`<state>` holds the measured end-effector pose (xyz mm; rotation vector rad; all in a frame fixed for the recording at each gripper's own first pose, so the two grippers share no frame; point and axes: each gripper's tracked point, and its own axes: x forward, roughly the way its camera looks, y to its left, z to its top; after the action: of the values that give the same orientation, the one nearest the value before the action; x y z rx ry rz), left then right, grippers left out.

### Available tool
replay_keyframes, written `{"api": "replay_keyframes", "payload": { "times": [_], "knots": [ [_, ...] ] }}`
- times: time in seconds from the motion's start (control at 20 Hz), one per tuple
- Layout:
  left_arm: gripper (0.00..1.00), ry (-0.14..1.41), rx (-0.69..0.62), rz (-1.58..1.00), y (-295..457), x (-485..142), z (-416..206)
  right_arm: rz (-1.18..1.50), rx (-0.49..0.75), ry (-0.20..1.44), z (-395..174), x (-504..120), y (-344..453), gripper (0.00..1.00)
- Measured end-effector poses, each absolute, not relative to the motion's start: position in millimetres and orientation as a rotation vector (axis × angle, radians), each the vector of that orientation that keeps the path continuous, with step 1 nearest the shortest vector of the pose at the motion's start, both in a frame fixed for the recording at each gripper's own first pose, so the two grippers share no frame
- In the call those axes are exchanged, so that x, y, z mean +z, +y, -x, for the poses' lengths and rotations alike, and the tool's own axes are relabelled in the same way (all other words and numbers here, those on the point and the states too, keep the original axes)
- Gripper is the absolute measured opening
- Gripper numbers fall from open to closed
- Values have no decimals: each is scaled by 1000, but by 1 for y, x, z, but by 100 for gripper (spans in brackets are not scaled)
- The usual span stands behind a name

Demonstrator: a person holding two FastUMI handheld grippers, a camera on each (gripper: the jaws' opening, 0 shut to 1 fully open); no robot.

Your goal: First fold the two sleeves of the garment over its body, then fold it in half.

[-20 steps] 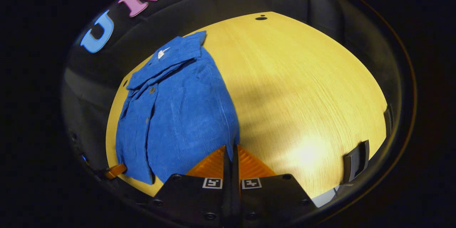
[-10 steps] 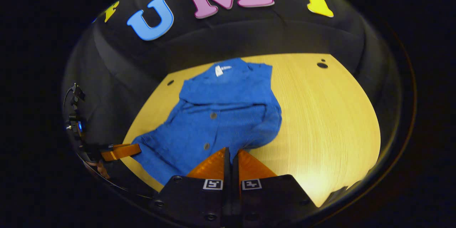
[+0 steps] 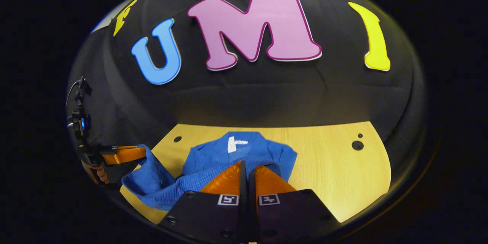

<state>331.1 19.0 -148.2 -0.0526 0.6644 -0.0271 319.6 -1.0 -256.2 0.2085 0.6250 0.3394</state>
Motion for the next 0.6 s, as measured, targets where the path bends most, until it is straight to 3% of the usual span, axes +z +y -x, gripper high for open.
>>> {"api": "replay_keyframes", "payload": {
  "times": [0.3, 0.5, 0.55, 0.6],
  "knots": [
    [0, 552, 119, -121, 68, -174, -460, -176, 237, 562, -439, -300, -21, 4],
    [0, 570, 142, -226, 76, -224, -498, -106, 137, 578, -486, -353, -44, 5],
    [8, 584, 117, -228, 73, -235, -501, -84, 123, 586, -490, -365, -46, 6],
    [14, 598, 90, -220, 67, -241, -506, -53, 121, 598, -490, -378, -45, 14]
  ]
}}
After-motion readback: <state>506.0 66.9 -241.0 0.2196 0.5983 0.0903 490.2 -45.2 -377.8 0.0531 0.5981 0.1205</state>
